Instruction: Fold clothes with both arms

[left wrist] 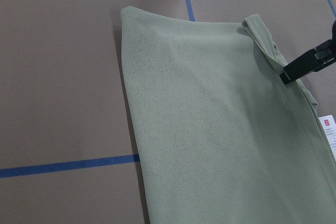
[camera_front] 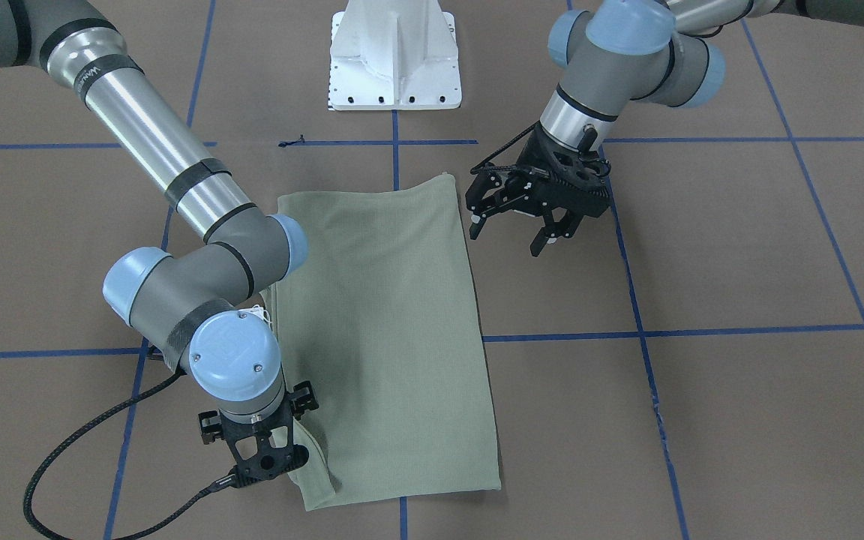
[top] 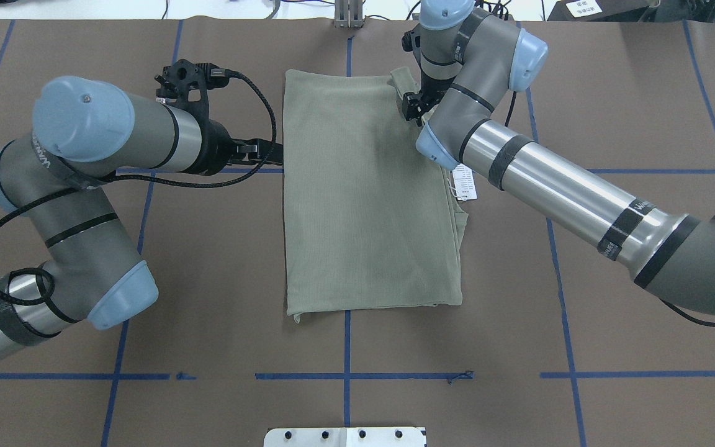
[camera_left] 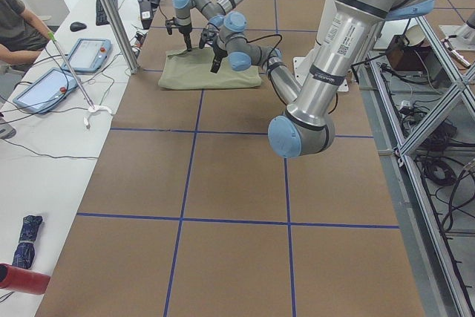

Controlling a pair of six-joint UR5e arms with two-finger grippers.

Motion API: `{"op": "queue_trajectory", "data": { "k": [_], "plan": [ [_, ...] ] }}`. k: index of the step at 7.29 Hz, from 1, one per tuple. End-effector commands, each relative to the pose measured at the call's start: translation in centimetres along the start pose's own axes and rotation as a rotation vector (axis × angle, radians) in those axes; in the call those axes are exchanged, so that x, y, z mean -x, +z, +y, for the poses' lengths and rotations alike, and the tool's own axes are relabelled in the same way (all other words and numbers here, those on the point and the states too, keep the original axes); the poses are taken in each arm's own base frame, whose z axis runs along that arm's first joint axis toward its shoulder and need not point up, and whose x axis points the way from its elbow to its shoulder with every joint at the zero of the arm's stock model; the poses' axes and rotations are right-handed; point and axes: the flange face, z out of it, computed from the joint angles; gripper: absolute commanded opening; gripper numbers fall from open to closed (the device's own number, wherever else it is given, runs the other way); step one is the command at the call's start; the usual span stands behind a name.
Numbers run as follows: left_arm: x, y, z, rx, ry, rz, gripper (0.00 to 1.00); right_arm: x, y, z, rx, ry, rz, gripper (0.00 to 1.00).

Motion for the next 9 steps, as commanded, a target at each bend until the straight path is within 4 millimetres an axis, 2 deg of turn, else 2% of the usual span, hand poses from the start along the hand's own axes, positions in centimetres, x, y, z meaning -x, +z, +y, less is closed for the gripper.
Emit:
{"op": "queue_trajectory", "data": {
  "k": [1, 2, 3, 6, 7, 8, 9],
  "plan": [
    [0.0, 0.0, 0.0, 0.0, -0.002, 0.0, 1.0, -3.2, 1.2, 0.3, 0.015, -0.013, 0.018, 1.0],
    [0.0, 0.1, 0.1, 0.001, -0.002, -0.003, 1.0, -3.6, 0.5, 0.0, 0.005, -0.005, 0.016, 1.0],
    [0.0, 0.1, 0.1, 0.001, -0.002, -0.003, 1.0, -2.5, -1.9, -0.9, -0.022, -0.005, -0.011, 1.0],
    [0.0, 0.2, 0.1, 0.003, -0.005, -0.002, 1.0, -2.3, -2.3, -0.9, -0.02, -0.002, -0.028, 1.0],
    [-0.3, 0.2, 0.2, 0.005, -0.015, 0.002, 1.0, -1.6, -3.2, -0.7, -0.023, 0.003, -0.064, 1.0],
    [-1.7, 0.9, 1.7, 0.031, -0.096, 0.017, 1.0, -1.4, -5.0, 1.6, -0.009, 0.048, -0.127, 1.0],
    [-3.8, 2.9, 6.4, 0.112, -0.153, 0.031, 1.0, -2.2, -6.6, 5.1, -0.004, 0.081, -0.139, 1.0]
  ]
}}
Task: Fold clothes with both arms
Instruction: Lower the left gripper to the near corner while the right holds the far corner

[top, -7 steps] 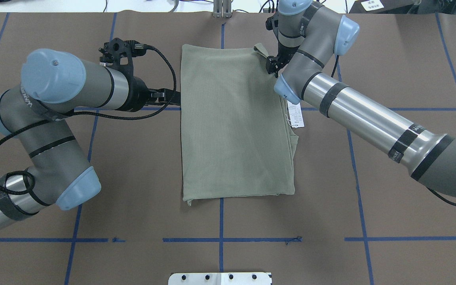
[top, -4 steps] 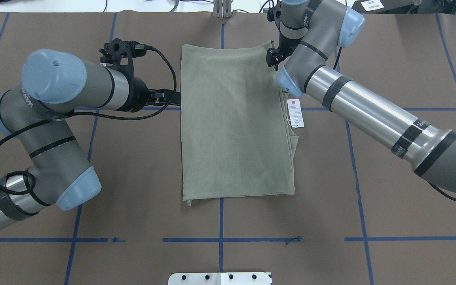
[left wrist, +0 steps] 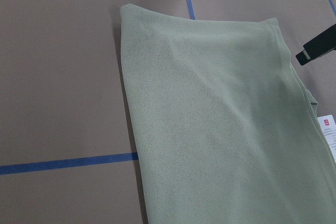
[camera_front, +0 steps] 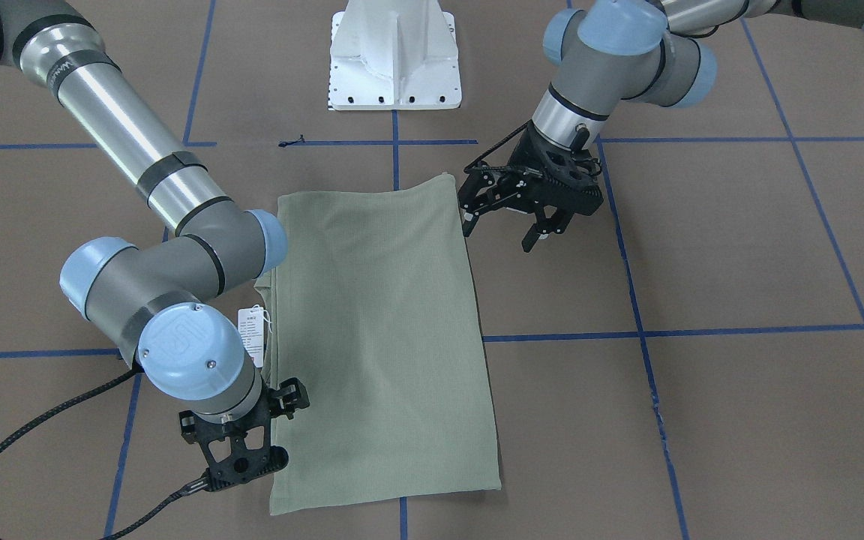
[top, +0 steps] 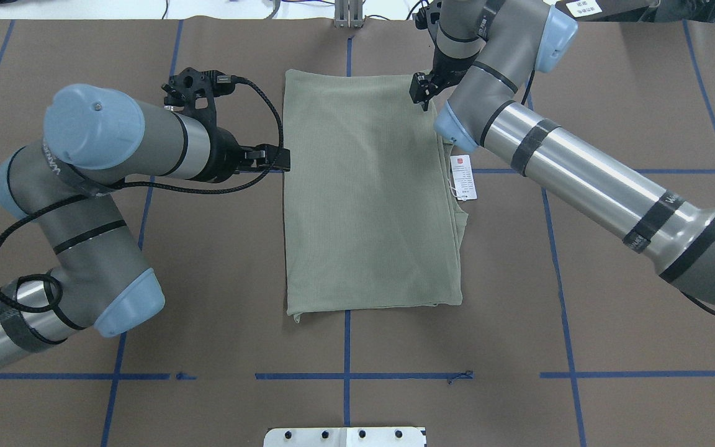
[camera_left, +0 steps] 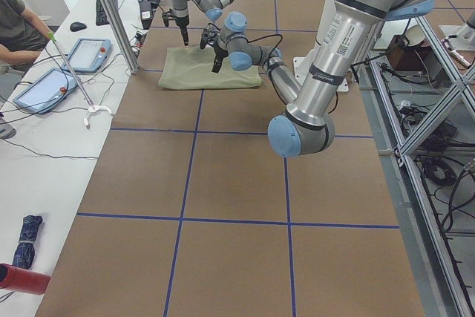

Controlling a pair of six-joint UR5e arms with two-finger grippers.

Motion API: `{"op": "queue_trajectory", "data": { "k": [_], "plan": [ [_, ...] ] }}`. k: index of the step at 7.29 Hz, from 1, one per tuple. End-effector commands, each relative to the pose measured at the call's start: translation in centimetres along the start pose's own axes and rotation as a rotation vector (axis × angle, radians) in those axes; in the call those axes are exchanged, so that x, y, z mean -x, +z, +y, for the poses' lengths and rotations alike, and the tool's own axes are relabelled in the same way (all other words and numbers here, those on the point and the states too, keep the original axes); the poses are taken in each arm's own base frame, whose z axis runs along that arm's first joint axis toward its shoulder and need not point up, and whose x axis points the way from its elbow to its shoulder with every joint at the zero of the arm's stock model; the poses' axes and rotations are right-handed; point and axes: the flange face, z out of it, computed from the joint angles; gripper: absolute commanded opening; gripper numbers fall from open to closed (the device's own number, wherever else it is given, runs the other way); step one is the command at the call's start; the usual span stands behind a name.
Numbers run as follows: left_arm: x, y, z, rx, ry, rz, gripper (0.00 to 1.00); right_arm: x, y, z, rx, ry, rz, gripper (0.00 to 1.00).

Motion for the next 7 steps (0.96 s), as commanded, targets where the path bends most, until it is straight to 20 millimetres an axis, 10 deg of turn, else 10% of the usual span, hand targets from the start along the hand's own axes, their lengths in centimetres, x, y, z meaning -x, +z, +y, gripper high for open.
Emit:
{"op": "queue_trajectory", "data": {
  "k": [1, 4, 7],
  "plan": [
    [-2.9, 2.9, 7.3, 0.122, -0.158, 0.016, 1.0, -0.3, -4.1, 5.9, 0.026, 0.068, -0.032, 1.0],
    [-3.4, 4.8, 11.8, 0.184, -0.432, -0.085, 1.0, 1.1, -5.4, 15.2, 0.037, 0.076, -0.073, 1.0],
    [-4.2, 7.6, 17.4, 0.169, -0.521, -0.241, 0.98, 0.2, -5.1, 18.0, 0.049, 0.065, -0.083, 1.0]
  ]
}}
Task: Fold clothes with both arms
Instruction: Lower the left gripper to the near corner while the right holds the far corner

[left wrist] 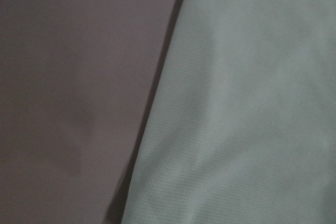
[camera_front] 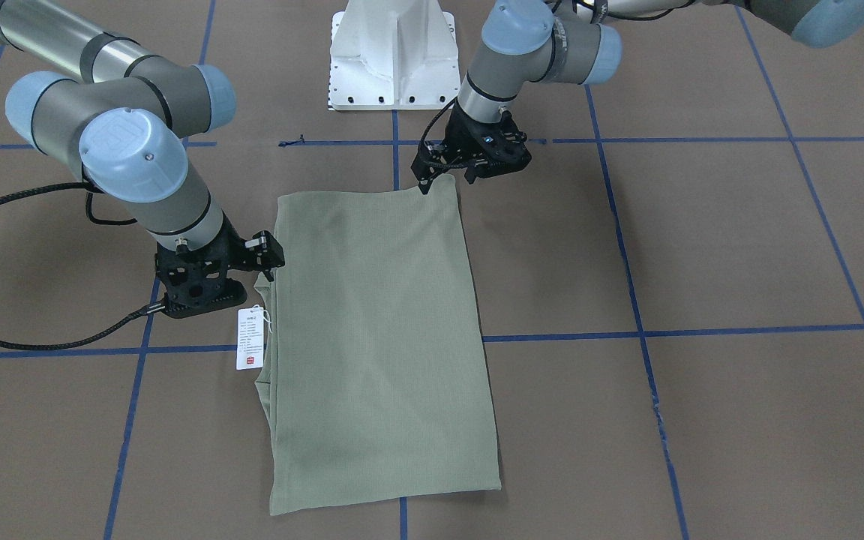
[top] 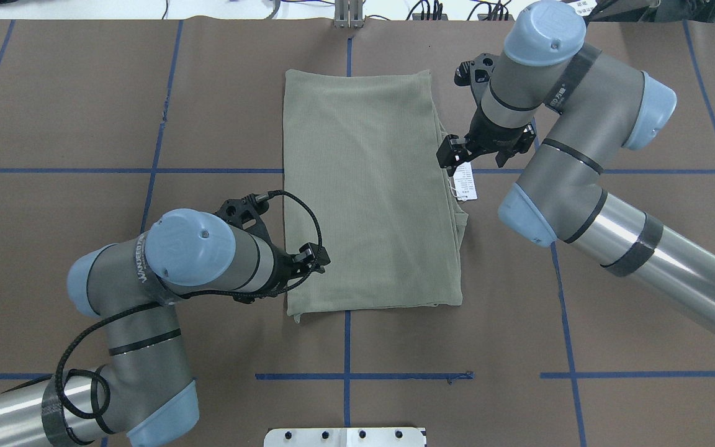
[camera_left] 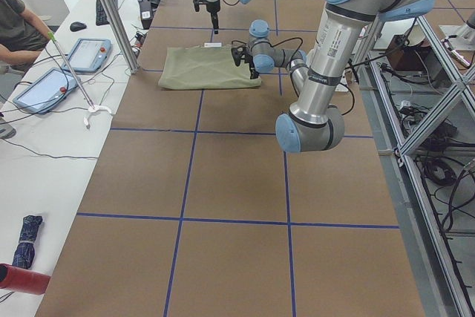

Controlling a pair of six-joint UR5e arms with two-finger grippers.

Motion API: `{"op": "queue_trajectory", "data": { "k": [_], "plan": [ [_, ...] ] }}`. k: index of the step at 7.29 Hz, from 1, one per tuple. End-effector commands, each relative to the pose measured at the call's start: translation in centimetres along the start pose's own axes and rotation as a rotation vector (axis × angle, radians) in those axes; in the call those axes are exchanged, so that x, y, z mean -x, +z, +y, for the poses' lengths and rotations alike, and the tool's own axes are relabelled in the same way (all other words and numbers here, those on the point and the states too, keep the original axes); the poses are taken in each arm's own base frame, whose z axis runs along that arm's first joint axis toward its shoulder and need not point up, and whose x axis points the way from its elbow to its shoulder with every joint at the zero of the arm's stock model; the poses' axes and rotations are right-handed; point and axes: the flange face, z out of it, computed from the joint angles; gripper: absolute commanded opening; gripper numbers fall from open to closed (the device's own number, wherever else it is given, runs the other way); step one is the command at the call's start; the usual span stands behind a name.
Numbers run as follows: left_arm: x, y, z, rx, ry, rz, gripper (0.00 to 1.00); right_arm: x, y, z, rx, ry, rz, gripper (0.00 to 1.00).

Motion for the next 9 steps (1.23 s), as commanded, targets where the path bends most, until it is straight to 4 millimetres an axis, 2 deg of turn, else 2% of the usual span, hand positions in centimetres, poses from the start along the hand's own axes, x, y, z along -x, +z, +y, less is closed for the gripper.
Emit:
{"op": "queue_trajectory", "data": {
  "k": [1, 2, 3, 4, 9],
  "plan": [
    [0.7, 2.2, 2.8, -0.008, -0.075, -0.051, 0.98, -0.3, 0.2, 0.8, 0.006, 0.0, -0.001, 1.0],
    [-0.1, 3.4, 2.9, -0.022, -0.083, -0.063, 0.96, -0.3, 0.3, 0.7, 0.007, 0.001, 0.0, 1.0],
    [-1.5, 3.9, 3.0, -0.041, -0.082, -0.054, 0.95, -0.4, 0.4, 0.7, 0.008, 0.0, 0.001, 1.0],
    [-1.8, 4.0, 3.0, -0.045, -0.082, -0.061, 0.93, -0.6, 0.6, 0.8, 0.009, 0.001, 0.002, 1.0],
    [-1.1, 4.2, 2.7, -0.063, -0.089, -0.114, 0.81, -0.7, 0.8, 0.8, 0.012, 0.002, 0.006, 1.0]
  ]
}}
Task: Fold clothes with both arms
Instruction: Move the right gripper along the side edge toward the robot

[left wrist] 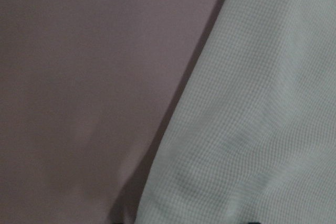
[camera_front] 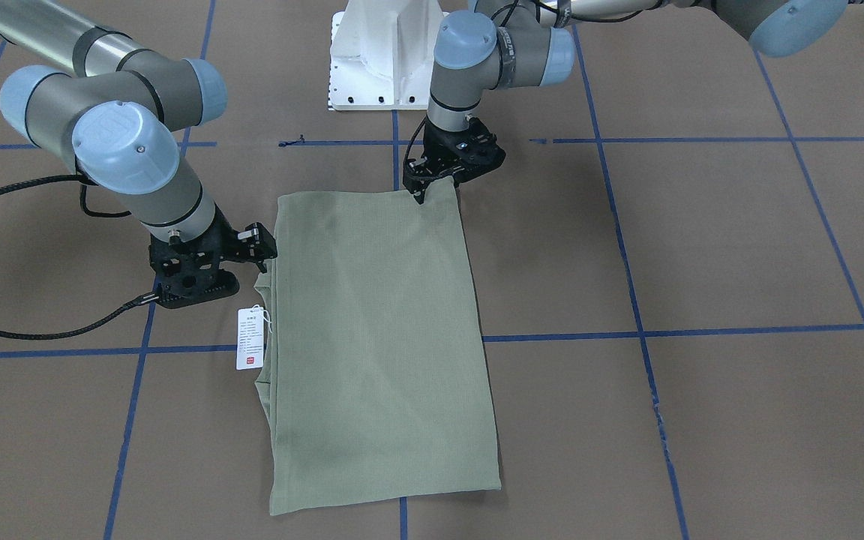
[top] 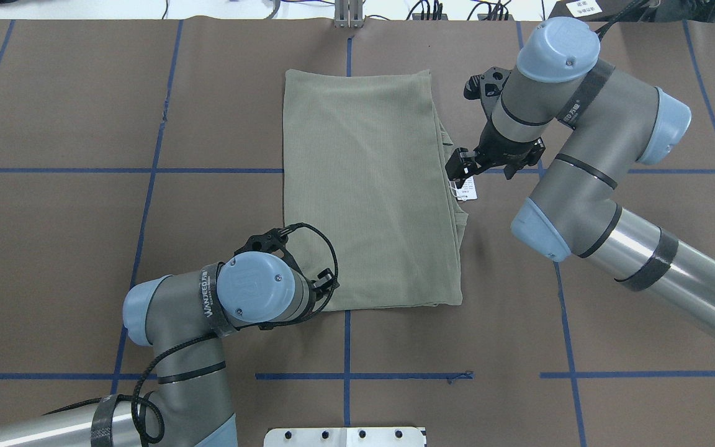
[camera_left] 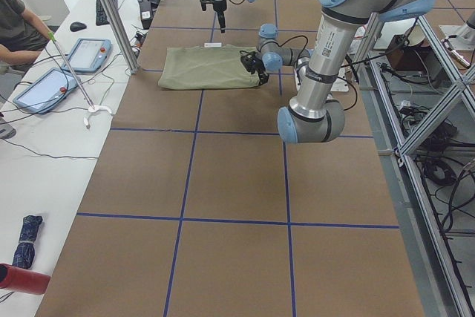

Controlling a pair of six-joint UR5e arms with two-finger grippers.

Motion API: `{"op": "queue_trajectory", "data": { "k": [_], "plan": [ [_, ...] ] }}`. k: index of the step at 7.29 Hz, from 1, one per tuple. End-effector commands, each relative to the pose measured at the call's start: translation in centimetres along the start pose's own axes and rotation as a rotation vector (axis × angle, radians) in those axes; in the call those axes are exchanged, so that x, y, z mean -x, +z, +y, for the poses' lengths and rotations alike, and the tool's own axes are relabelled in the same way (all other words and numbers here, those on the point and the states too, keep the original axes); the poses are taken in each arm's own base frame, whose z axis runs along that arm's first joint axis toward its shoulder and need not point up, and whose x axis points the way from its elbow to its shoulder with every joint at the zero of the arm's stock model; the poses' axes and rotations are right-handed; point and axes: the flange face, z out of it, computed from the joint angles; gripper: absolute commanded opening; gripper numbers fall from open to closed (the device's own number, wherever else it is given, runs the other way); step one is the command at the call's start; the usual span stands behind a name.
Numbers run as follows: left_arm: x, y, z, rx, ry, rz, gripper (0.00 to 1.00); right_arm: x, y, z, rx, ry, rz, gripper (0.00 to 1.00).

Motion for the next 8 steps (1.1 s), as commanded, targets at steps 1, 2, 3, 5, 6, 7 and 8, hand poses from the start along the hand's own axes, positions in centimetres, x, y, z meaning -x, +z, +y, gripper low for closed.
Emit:
{"op": "queue_trajectory", "data": {
  "k": [1, 2, 3, 5, 6, 7, 8],
  "plan": [
    [0.2, 0.0, 0.0, 0.0, 0.002, -0.01, 0.75, 0.0, 0.2, 0.0, 0.002, 0.0, 0.002, 1.0],
    [0.3, 0.0, -0.1, -0.001, 0.001, -0.009, 0.61, 0.0, 0.2, 0.0, 0.002, 0.0, 0.002, 1.0],
    [-0.1, -0.4, 0.1, 0.0, 0.001, -0.006, 0.39, 0.0, 0.5, 0.0, 0.005, 0.001, 0.006, 1.0],
    [0.0, -0.5, 0.2, -0.002, 0.007, -0.015, 0.0, -0.2, 0.7, 0.1, 0.008, 0.001, 0.009, 1.0],
    [0.0, -0.5, 0.3, -0.002, 0.013, -0.015, 0.0, -0.3, 0.9, 0.3, 0.01, 0.001, 0.008, 1.0],
    [0.2, -1.0, 0.2, 0.001, 0.019, -0.008, 0.0, -0.3, 0.9, 0.3, 0.01, 0.003, 0.008, 1.0],
    [0.2, -1.9, 0.4, 0.007, 0.027, 0.001, 0.0, -0.1, 0.8, 0.5, 0.011, 0.025, 0.004, 1.0]
  ]
}}
